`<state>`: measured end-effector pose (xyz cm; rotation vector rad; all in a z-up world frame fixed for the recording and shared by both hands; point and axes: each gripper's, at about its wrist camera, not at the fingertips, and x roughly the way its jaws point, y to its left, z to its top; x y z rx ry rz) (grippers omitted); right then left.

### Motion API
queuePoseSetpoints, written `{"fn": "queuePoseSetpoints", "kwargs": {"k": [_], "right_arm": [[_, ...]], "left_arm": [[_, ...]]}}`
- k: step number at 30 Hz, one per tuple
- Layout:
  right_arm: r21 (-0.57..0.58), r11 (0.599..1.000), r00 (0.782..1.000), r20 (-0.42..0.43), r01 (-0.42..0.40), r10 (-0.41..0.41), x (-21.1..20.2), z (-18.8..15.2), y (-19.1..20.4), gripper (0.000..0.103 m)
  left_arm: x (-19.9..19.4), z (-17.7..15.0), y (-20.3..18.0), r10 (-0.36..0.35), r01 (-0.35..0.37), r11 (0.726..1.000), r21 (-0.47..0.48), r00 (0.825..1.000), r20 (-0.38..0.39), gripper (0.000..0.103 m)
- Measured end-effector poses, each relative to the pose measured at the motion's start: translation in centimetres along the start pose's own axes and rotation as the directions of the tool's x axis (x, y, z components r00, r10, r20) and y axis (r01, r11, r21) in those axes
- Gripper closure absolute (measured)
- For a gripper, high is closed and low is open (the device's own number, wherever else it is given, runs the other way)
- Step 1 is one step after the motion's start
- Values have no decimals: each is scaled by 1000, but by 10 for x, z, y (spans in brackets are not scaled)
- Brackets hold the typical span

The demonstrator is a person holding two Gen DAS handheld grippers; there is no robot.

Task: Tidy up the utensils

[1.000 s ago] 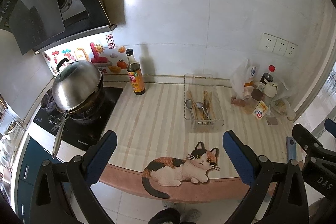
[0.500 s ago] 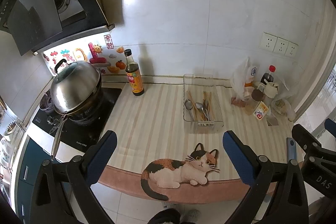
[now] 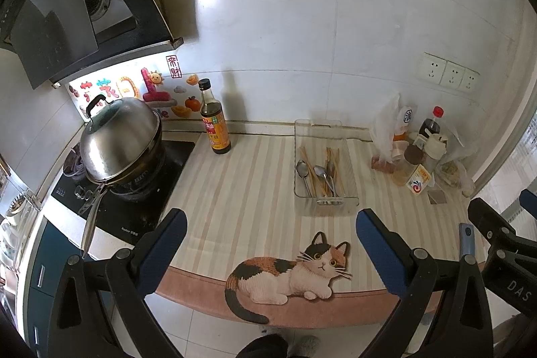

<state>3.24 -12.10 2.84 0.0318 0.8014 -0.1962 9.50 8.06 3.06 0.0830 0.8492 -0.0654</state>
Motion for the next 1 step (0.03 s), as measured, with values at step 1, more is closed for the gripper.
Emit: {"fn": "queuePoseSetpoints", "kwargs": {"k": [1], "right_arm": [[0,1000,1000,-1,0,0,1,0,-1,0]], "left_arm": [[1,0,0,-2,2,1000,1,1000,-1,0]]}}
